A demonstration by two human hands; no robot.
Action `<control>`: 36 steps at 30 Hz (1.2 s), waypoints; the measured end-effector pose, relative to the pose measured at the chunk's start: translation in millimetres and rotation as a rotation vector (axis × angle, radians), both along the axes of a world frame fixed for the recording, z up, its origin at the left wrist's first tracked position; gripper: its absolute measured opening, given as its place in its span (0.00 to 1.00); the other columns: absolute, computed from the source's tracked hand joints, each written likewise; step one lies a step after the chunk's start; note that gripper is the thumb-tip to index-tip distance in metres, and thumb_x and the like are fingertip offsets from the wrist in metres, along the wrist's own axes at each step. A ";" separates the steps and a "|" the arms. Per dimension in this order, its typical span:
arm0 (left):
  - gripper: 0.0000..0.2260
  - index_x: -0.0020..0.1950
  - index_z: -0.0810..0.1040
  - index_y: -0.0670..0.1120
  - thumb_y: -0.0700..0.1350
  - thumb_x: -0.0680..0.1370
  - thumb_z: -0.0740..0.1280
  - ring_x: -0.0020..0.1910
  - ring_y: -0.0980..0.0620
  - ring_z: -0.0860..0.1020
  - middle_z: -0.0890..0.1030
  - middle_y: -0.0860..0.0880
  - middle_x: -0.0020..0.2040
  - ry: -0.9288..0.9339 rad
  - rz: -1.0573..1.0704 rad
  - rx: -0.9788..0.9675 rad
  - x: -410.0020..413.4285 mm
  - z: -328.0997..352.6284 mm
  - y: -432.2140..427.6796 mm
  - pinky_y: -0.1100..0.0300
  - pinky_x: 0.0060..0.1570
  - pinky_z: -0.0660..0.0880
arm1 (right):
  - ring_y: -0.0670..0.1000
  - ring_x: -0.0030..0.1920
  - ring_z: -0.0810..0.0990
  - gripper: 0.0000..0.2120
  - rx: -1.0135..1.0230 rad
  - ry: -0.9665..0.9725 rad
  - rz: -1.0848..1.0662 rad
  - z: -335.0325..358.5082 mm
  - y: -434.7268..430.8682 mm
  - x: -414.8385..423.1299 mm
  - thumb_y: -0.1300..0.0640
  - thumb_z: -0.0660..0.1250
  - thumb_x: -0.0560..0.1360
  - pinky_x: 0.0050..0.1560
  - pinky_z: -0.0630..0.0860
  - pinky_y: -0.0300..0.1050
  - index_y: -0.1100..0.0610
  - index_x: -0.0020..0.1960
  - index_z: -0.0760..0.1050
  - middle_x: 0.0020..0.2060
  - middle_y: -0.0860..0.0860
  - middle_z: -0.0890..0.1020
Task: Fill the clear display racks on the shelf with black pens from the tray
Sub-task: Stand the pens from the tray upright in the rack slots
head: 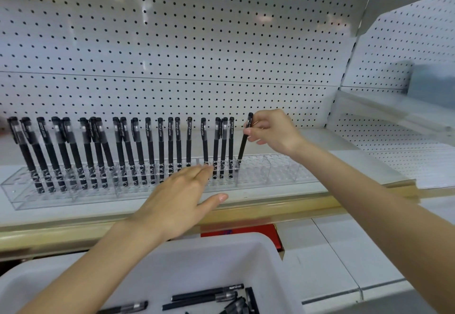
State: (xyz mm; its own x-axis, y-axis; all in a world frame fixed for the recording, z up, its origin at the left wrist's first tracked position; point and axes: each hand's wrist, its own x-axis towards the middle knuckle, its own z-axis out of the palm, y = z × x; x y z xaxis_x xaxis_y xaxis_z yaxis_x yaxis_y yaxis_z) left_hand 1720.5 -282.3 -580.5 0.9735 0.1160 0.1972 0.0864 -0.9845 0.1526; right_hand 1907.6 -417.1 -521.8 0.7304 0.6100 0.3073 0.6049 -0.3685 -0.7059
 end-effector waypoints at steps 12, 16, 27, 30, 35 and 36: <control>0.33 0.79 0.53 0.51 0.66 0.78 0.51 0.76 0.56 0.55 0.56 0.54 0.78 -0.015 0.004 0.017 -0.9 -1.2 1.2 0.59 0.72 0.55 | 0.52 0.42 0.83 0.03 -0.098 0.011 0.021 12.0 8.0 -2.1 0.61 0.69 0.76 0.45 0.79 0.43 0.61 0.45 0.77 0.37 0.53 0.82; 0.35 0.78 0.54 0.51 0.68 0.75 0.46 0.76 0.56 0.55 0.56 0.55 0.78 -0.016 -0.004 0.023 -1.5 -0.3 1.4 0.60 0.72 0.55 | 0.52 0.42 0.82 0.11 -0.203 0.001 0.036 11.7 8.6 -5.2 0.62 0.69 0.76 0.46 0.79 0.45 0.59 0.36 0.73 0.35 0.52 0.81; 0.39 0.78 0.55 0.51 0.70 0.72 0.41 0.76 0.56 0.57 0.58 0.55 0.78 -0.008 -0.007 0.009 -0.9 -1.8 3.1 0.59 0.72 0.57 | 0.51 0.43 0.82 0.10 -0.177 0.031 -0.004 3.6 5.9 -4.0 0.59 0.70 0.75 0.43 0.79 0.42 0.55 0.36 0.73 0.36 0.53 0.81; 0.37 0.78 0.55 0.51 0.68 0.73 0.43 0.76 0.55 0.56 0.57 0.54 0.78 0.012 -0.006 -0.004 -2.8 -0.3 1.4 0.59 0.72 0.55 | 0.51 0.44 0.82 0.07 -0.180 0.061 -0.007 2.2 2.4 -4.9 0.57 0.70 0.75 0.46 0.80 0.44 0.61 0.50 0.78 0.42 0.54 0.82; 0.39 0.79 0.46 0.50 0.68 0.72 0.42 0.77 0.56 0.47 0.49 0.52 0.79 0.051 -0.023 -0.008 -6.2 -5.8 2.9 0.63 0.71 0.42 | 0.51 0.48 0.81 0.16 -0.285 0.029 -0.027 -1.9 -10.6 -12.5 0.54 0.71 0.75 0.51 0.79 0.45 0.61 0.59 0.77 0.50 0.55 0.82; 0.39 0.79 0.42 0.51 0.69 0.72 0.41 0.76 0.58 0.42 0.45 0.53 0.79 0.062 -0.034 -0.006 -7.9 -8.3 2.9 0.63 0.70 0.38 | 0.51 0.49 0.81 0.18 -0.311 0.001 -0.023 -1.7 -14.2 -16.1 0.53 0.71 0.75 0.54 0.78 0.45 0.61 0.61 0.76 0.53 0.55 0.82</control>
State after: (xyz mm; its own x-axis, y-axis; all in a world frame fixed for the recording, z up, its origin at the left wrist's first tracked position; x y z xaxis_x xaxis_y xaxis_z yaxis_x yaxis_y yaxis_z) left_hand 1712.6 -279.4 -588.8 0.9873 0.0833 0.1356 0.0620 -0.9861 0.1540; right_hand 1891.5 -431.2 -523.5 0.7454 0.6577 0.1082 0.5932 -0.5806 -0.5577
